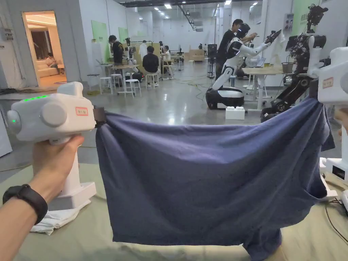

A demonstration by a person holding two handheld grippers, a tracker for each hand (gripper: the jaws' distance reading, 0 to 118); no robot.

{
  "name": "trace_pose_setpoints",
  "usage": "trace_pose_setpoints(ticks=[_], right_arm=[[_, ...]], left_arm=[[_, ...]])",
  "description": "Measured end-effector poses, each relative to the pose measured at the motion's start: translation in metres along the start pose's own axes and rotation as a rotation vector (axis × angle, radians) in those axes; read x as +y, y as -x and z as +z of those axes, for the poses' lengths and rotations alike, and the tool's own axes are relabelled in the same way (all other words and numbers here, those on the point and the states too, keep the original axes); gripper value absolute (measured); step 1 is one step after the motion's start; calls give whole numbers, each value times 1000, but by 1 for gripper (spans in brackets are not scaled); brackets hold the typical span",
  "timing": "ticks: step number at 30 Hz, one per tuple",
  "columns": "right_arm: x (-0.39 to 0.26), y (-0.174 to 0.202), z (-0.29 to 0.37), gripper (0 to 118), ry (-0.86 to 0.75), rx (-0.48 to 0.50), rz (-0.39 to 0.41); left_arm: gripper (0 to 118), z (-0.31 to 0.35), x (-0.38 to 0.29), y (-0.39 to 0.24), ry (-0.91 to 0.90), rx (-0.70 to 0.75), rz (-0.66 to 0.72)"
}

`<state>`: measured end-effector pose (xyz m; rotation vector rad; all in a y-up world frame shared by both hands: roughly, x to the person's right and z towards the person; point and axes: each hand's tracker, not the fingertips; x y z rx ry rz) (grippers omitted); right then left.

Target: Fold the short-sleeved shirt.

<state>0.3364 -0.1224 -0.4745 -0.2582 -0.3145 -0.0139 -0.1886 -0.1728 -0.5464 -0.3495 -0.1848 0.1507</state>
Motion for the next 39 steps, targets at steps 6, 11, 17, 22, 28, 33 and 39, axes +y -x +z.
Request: trace_pose_setpoints(ticks=[6, 11, 17, 22, 28, 33, 39], right_arm=[[-114, -27, 13, 4, 120, 31, 23], [-206, -64, 101, 4, 158, 67, -38], [-329, -92, 199, 4, 307, 98, -139], [-400, -117, 273, 4, 449, 107, -212], [-453, -118, 311, 4, 597, 80, -221], [-465, -104, 309, 96, 690, 47, -48], [-419, -98, 326, 93, 518, 47, -129]], left_arm=[[11, 18, -121, 33, 81, -65, 193], [11, 85, -209, 44, 135, -93, 172], [11, 171, -311, 60, 273, -127, 247], [11, 245, -367, 81, 340, -111, 292], [11, 264, -416, 85, 543, -98, 211], [108, 256, -433, 89, 652, -130, 216], [112, 294, -383, 59, 326, 17, 54]])
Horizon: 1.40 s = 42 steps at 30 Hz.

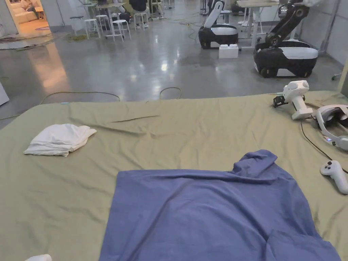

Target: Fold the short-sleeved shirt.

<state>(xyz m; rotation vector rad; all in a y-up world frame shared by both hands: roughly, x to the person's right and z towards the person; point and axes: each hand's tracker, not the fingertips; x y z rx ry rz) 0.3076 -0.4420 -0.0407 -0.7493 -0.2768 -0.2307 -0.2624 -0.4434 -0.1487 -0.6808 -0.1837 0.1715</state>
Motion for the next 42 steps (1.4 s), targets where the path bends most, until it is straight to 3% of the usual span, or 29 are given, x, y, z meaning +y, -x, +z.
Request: trace_pose_setpoints(ticks=[2, 4, 6, 10, 11, 12, 13, 14, 15, 16, 18, 27, 34, 35, 38, 42], right_arm=[[17, 10, 32, 93, -193, 36, -62], [34, 30, 70, 93, -404, 84, -66], [48, 49, 100, 93, -538, 138, -28], [65, 85, 134, 88, -689, 119, 104], [67, 91, 139, 80, -704, 127, 131], [68, 96, 144, 52, -720, 129, 151], [70, 102, 146, 15, -711, 134, 165], [70, 108, 145, 0, -692, 130, 199], [71, 112, 145, 0, -716, 121, 189], [73, 116, 144, 0, -696, 152, 225], [72, 125, 140, 0, -698, 117, 234], [65, 105, 136, 0, -682, 151, 258], [55, 103, 133, 0, -634, 138, 349], [52, 101, 132, 0, -622, 141, 348], [41, 99, 122, 0, -560, 148, 331], [30, 97, 108, 0, -476, 150, 320]], left_arm=[[112, 35, 22, -23, -213, 2, -47], [112, 72, 43, -50, -407, -2, -92], [112, 102, 57, -73, -556, 35, -150], [111, 142, 70, -112, -726, 123, -256], [110, 146, 71, -117, -731, 112, -279], [107, 150, 72, -120, -728, 106, -287], [95, 154, 72, -125, -732, 98, -303], [70, 158, 71, -128, -731, 99, -313], [12, 159, 71, -131, -728, 108, -315], [0, 157, 71, -131, -722, 131, -320], [0, 158, 64, -130, -718, 99, -313], [0, 146, 66, -111, -610, 59, -285], [4, 80, 41, -59, -156, -39, -218], [7, 67, 31, -50, -75, -46, -201], [67, 30, -9, -25, 113, -26, -167], [71, -13, -43, -12, 263, -5, -166]])
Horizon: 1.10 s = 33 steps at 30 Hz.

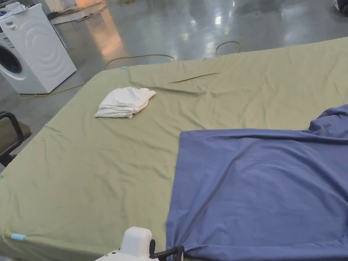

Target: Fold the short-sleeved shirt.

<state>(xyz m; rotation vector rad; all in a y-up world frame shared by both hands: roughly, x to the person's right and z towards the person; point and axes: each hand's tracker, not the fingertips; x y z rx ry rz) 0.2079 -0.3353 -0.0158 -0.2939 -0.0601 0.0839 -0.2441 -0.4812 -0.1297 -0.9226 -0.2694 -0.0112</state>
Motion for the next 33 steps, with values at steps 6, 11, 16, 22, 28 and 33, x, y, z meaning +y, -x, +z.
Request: trace_pose_setpoints(ticks=[6, 11, 16, 22, 28, 33], right_arm=[[-9, -3, 10, 0, 39, -13, -54], [-18, -19, 15, 0, 86, -82, -111], [-43, -46, 4, 15, 220, -191, -144], [-115, -89, -47, 77, 578, -169, -269], [-173, -119, -102, 76, 818, -138, -371], [-180, -120, -103, 5, 819, -96, -423]], left_arm=[[60, -59, 8, 14, 193, 50, -57], [24, -79, 13, 14, 231, 32, -93], [14, -92, 12, 4, 269, 69, -178], [14, -85, 12, -9, 280, 107, -233], [14, -81, 10, -21, 287, 123, -244], [14, -76, 9, -21, 276, 109, -224]])
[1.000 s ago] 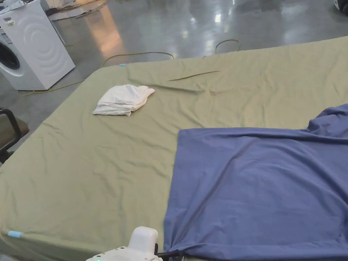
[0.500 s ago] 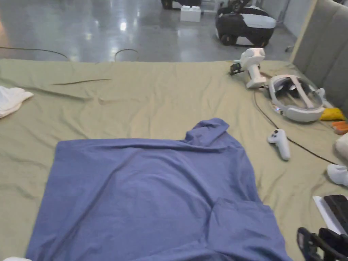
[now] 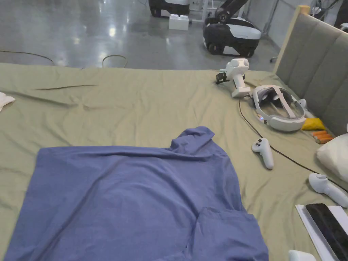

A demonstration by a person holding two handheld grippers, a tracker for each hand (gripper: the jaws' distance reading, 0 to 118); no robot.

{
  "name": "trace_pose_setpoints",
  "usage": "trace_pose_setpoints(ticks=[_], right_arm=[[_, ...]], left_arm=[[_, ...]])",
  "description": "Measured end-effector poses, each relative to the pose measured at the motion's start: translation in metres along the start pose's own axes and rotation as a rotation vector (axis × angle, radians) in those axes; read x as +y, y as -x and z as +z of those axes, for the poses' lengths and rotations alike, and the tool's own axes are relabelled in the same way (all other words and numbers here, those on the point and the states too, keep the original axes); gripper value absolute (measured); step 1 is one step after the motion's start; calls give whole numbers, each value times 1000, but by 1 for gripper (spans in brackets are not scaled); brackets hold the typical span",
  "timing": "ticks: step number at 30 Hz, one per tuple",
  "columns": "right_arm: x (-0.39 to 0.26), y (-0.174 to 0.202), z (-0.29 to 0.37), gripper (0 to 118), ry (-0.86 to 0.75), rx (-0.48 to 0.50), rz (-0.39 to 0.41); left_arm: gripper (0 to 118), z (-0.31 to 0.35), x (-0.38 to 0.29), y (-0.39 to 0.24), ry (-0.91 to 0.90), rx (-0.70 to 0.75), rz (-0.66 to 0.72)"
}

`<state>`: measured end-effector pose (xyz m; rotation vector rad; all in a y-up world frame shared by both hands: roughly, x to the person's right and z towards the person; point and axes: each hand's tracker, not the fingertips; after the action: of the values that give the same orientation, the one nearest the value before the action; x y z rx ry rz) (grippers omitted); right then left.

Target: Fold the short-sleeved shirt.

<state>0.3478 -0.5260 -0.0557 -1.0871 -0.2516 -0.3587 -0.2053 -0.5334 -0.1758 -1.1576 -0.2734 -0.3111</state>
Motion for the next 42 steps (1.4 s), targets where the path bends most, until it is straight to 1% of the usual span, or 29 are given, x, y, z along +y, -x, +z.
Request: trace_pose_setpoints(ticks=[1, 4, 6, 8, 10, 13, 16, 18, 21, 23, 24, 25, 26, 27, 28, 29, 30, 31, 32, 33, 35, 37, 38, 40, 42], right_arm=[[-1, 3, 4, 4, -15, 1, -3], [1, 10, 18, 3, -65, 21, -23], [9, 16, 31, 3, -105, 22, 3], [26, 21, 43, 3, -164, 33, 44], [52, 30, 46, 3, -181, 42, 64], [97, 40, 29, 3, -198, 51, 67], [142, 54, 5, 3, -199, 61, 61], [171, 65, -10, 3, -203, 36, 82], [207, 84, -39, 3, -178, -34, 169], [224, 91, -55, 3, -160, -70, 209], [229, 94, -60, 3, -163, -78, 217], [234, 97, -65, 3, -167, -86, 222], [237, 95, -70, 3, -160, -99, 227], [239, 96, -73, 10, -150, -112, 230], [240, 95, -75, 34, -142, -118, 235], [239, 94, -73, 68, -146, -120, 231], [236, 88, -68, 82, -153, -117, 224], [234, 85, -57, 78, -200, -95, 214], [229, 83, -45, 78, -229, -77, 199], [224, 81, -33, 78, -261, -57, 182], [208, 76, 1, 78, -350, 13, 169], [190, 78, 39, 78, -477, 50, 161], [180, 74, 57, 78, -570, 77, 160], [160, 78, 95, 78, -738, 104, 163], [143, 80, 125, 77, -828, 118, 166]], left_arm=[[14, -5, 2, 9, 1, -1, 1], [14, 5, 3, 12, 6, -12, 0], [13, 18, 12, 18, 19, -35, 0], [13, 34, 27, 27, -51, -58, 23], [13, 39, 53, 39, -111, -49, 44], [13, 29, 102, 50, -154, 11, -14], [13, 9, 153, 65, -148, -29, 26], [13, -5, 184, 70, -137, -38, 32], [13, -34, 223, 77, -67, -41, 39], [13, -48, 239, 79, -36, -62, 59], [13, -53, 244, 80, -17, -75, 73], [14, -57, 247, 80, -31, -77, 81], [22, -58, 247, 82, -48, -72, 103], [51, -57, 247, 84, -61, -65, 133], [75, -54, 245, 88, -78, -60, 171], [87, -49, 240, 93, -112, -71, 204], [88, -37, 233, 98, -165, -98, 233], [88, -21, 226, 102, -225, -111, 261], [88, -1, 216, 105, -296, -120, 276], [88, 18, 207, 107, -374, -122, 272], [88, 69, 183, 106, -551, -93, 221], [88, 117, 165, 101, -634, 2, 181], [88, 141, 155, 98, -684, 42, 161], [88, 183, 134, 88, -822, 112, 145], [87, 220, 116, 73, -926, 149, 125]])
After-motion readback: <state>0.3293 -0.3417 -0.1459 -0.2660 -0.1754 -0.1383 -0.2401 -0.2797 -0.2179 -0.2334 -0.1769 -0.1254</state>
